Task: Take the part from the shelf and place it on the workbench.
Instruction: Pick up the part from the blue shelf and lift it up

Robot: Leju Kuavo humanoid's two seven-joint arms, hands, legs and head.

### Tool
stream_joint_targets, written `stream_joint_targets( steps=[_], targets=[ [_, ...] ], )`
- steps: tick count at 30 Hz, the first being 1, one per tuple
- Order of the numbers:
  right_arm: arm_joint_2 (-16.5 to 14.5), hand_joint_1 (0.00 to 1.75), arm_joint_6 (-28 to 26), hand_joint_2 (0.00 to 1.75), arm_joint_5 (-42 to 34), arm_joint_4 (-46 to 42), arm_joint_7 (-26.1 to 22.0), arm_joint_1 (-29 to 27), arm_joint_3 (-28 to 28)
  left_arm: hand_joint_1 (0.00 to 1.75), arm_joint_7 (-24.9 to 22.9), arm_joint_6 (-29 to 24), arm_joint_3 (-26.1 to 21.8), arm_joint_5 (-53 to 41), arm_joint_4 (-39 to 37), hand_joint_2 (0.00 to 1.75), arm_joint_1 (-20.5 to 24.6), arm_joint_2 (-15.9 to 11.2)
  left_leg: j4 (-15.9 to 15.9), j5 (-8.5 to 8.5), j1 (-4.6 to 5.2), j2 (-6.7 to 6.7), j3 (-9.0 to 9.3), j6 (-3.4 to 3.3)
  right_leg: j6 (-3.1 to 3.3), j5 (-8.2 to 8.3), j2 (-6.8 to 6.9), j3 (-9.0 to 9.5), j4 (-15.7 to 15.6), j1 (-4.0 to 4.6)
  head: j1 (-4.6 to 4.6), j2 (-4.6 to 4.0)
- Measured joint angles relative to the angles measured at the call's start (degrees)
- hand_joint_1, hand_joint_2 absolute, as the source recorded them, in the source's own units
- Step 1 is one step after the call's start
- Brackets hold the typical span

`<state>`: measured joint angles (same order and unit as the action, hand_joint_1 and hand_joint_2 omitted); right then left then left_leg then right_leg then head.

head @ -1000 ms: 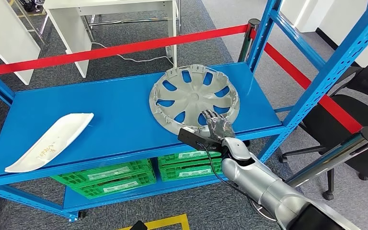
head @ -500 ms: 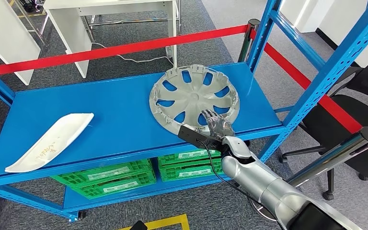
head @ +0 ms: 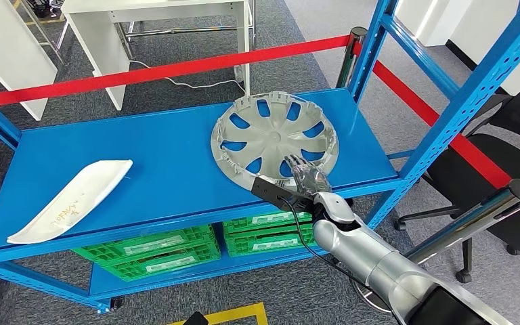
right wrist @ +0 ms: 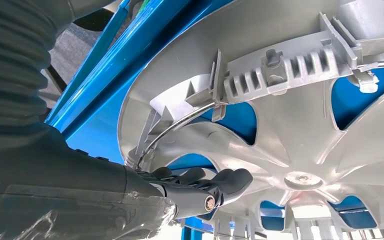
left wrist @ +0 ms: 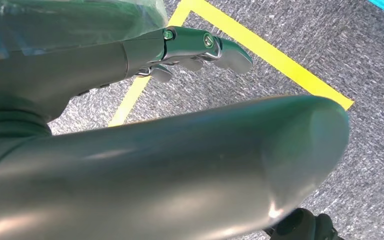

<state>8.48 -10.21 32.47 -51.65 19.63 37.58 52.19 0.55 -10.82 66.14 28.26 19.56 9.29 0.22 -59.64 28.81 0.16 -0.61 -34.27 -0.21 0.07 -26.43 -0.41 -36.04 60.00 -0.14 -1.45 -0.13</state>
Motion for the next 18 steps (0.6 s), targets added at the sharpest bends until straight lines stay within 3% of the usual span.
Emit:
stream_joint_targets(
  steps=[4, 8, 18],
  targets=[
    [0.00, 0.03, 0.04, 1.75, -0.93, 0.00, 0.29, 0.01, -0.01, 0.00, 0.01, -0.01, -0.02, 0.02, 0.00, 0.00, 0.00, 0.00, 0.00, 0.00, 0.00, 0.00, 0.01, 0.00, 0.00, 0.00, 0.00, 0.01, 0.00, 0.00, 0.01, 0.00],
    [0.00, 1.73, -0.11, 1.75, -2.10, 0.00, 0.78, 0.03, -0.04, 0.00, 0.06, -0.01, -0.09, 0.13, 0.00, 0.00, -0.01, 0.00, 0.00, 0.00, 0.00, 0.01, 0.04, 0.00, 0.00, 0.00, -0.01, 0.04, 0.00, 0.00, 0.00, 0.00],
    [0.02, 1.75, -0.57, 1.75, -4.30, -0.02, 0.95, 0.42, -0.35, 0.00, 0.15, -0.02, -0.31, 0.35, 0.00, 0.00, -0.06, 0.00, 0.02, 0.06, 0.00, 0.09, 0.47, 0.05, 0.04, -0.04, -0.07, 0.44, -0.02, 0.01, -0.01, 0.00]
  ],
)
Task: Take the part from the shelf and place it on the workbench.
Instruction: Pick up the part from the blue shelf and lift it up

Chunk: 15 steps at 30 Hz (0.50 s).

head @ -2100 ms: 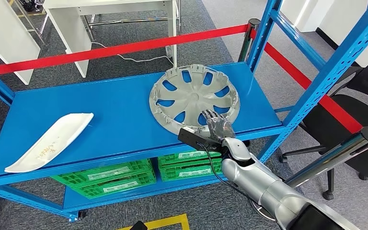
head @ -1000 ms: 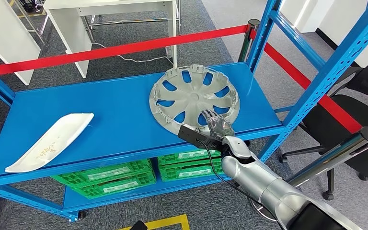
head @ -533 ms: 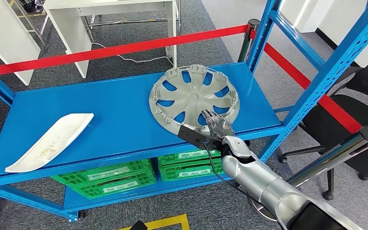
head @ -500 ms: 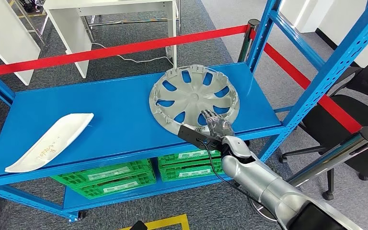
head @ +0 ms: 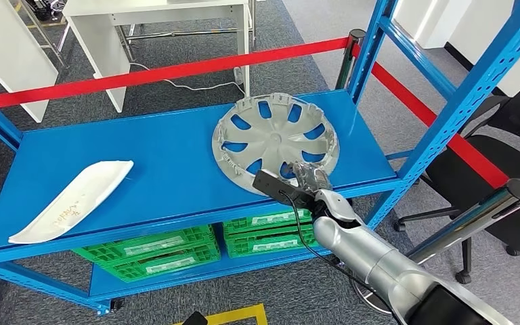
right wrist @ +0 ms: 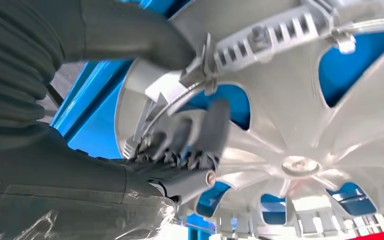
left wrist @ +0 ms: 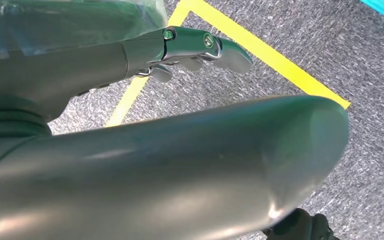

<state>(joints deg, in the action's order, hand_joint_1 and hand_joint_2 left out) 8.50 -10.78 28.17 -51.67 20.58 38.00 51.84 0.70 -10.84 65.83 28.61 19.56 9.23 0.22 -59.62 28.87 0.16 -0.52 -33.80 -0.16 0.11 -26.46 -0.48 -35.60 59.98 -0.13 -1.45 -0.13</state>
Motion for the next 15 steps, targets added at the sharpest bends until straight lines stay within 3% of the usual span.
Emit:
stream_joint_targets(
  steps=[15],
  targets=[
    [0.01, 1.75, -0.08, 1.75, -0.81, 0.01, 0.03, 0.03, 0.03, 0.00, 0.09, -0.14, 0.00, 0.02, 0.00, 0.00, -0.02, 0.00, 0.01, 0.01, 0.00, -0.02, 0.04, 0.00, -0.02, -0.05, 0.02, 0.05, 0.00, 0.00, 0.01, 0.00]
  ],
)
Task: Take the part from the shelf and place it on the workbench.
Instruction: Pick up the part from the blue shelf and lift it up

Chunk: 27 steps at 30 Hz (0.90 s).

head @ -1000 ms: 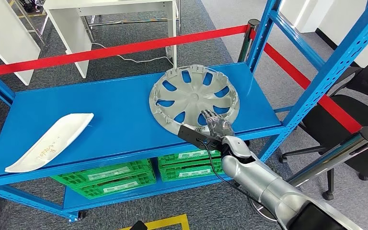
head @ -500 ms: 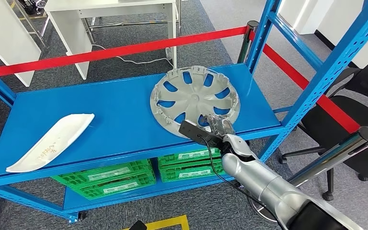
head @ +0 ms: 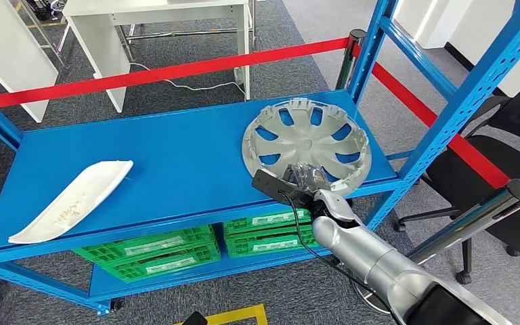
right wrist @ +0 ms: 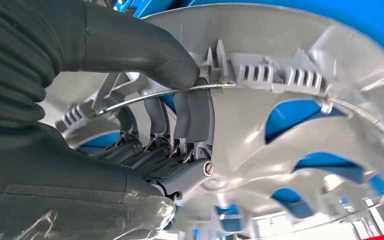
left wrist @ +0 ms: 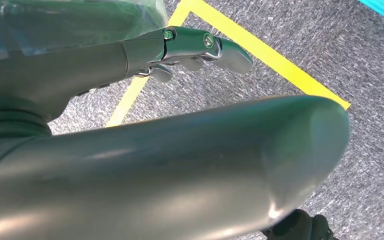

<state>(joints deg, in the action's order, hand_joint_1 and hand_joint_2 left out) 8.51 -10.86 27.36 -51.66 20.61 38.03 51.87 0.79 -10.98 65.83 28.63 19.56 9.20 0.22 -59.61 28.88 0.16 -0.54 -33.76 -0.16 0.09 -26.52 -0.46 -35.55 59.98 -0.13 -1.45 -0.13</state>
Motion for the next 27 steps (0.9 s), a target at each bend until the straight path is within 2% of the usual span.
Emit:
stream_joint_targets(
  steps=[15, 27],
  targets=[
    [0.08, 1.75, -0.06, 1.75, -0.60, 0.01, -0.02, 0.00, -0.01, 0.00, 0.09, -0.21, -0.02, 0.17, 0.00, 0.00, 0.00, 0.00, 0.01, 0.04, 0.00, 0.00, 0.01, 0.05, 0.03, -0.02, 0.00, 0.00, 0.00, 0.00, -0.01, 0.00],
    [0.26, 1.75, -4.40, 1.75, -2.54, 0.14, -1.52, 0.12, -0.47, 0.00, 0.09, -0.39, -0.02, -0.25, 0.00, 0.00, 0.01, 0.02, 0.01, 0.05, 0.00, 0.00, -0.01, 0.05, 0.03, -0.02, 0.01, -0.01, 0.00, 0.00, 0.00, 0.00]
  ],
)
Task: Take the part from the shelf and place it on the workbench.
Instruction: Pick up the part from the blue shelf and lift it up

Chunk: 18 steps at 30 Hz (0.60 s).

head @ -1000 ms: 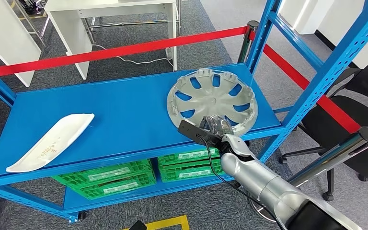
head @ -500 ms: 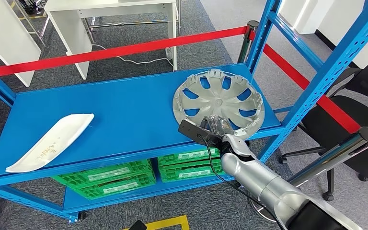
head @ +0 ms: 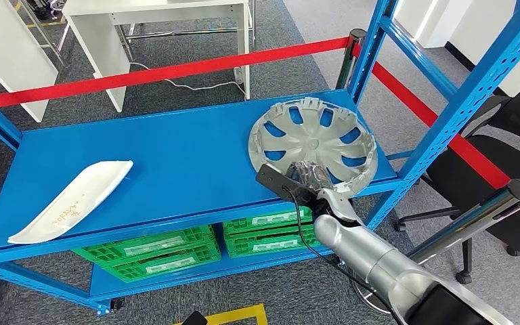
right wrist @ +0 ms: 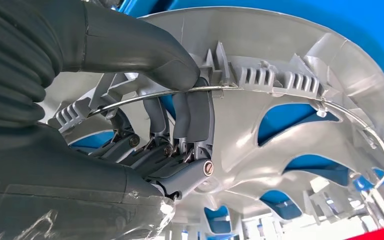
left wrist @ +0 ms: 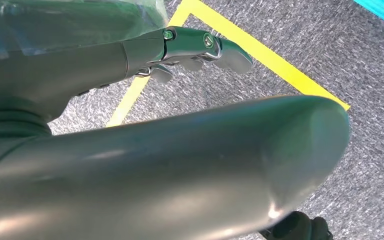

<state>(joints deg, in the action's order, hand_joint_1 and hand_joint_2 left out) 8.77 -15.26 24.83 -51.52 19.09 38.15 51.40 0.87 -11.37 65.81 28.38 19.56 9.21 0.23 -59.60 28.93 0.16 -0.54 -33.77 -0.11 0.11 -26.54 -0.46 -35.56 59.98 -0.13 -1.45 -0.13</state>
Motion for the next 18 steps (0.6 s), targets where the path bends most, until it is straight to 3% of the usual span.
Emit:
stream_joint_targets(
  steps=[18],
  targets=[
    [0.48, 1.75, -3.30, 1.75, -0.47, -2.75, 0.26, 6.41, -1.51, 0.00, 0.22, 0.74, 0.02, -0.41, 0.00, 0.00, 0.08, 0.04, 0.01, 0.02, 0.00, 0.01, -0.04, -0.01, 0.02, -0.01, -0.03, -0.07, 0.01, 0.00, 0.00, 0.00]
  ],
)
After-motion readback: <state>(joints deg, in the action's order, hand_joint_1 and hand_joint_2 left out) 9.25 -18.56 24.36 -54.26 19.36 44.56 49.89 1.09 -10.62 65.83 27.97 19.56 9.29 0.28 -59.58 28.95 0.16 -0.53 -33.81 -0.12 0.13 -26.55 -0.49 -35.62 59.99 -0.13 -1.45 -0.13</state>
